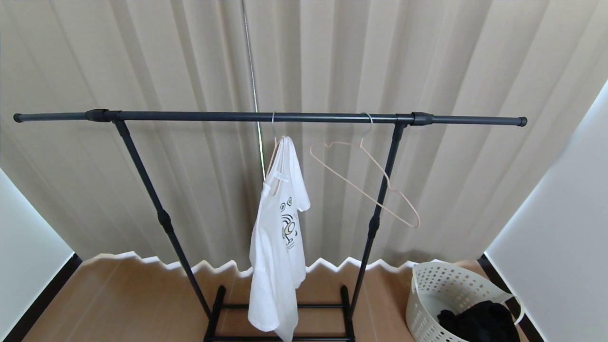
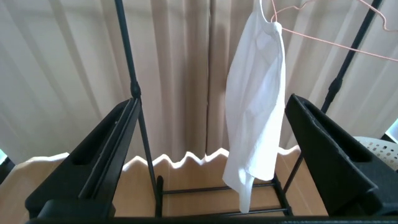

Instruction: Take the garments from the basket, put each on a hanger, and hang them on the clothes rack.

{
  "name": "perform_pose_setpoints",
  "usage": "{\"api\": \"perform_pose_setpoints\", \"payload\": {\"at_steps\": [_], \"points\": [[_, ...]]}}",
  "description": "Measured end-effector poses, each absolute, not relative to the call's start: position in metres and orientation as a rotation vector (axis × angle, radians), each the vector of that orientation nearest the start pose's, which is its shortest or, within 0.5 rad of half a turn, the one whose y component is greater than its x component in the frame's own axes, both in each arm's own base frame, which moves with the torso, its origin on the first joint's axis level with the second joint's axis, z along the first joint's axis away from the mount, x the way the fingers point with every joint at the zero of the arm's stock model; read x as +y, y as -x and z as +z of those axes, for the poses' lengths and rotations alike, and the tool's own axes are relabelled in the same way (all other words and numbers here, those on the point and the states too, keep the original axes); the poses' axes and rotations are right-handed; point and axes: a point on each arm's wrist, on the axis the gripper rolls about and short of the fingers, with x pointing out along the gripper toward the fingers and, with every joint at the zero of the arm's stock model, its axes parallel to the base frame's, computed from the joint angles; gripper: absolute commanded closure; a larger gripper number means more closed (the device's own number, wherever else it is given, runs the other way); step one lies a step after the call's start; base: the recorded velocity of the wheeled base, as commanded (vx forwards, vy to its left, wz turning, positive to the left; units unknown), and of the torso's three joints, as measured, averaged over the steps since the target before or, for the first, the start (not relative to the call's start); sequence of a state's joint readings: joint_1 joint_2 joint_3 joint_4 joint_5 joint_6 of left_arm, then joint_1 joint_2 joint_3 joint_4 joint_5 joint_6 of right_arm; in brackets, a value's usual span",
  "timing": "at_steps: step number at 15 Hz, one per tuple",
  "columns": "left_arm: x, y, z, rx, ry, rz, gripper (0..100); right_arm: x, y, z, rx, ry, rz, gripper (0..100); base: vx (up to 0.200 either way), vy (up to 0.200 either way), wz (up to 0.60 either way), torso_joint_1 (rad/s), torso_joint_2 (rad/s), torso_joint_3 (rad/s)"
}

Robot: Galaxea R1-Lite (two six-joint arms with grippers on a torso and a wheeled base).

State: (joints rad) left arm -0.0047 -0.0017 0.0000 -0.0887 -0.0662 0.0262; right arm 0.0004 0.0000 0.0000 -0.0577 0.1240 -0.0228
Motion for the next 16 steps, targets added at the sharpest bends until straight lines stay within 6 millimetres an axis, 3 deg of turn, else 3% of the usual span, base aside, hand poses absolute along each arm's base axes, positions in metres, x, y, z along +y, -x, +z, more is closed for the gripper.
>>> {"api": "perform_pose_setpoints", "payload": {"at_steps": [16], "points": [[-0.0014,0.0234,0.0845,-0.091,-0.030,-0.071,0,0.0028,0.0231,0.0812,-0.058,0.027,0.124,0,0.000,0.000,0.00,-0.157,0.37,0.209]]}}
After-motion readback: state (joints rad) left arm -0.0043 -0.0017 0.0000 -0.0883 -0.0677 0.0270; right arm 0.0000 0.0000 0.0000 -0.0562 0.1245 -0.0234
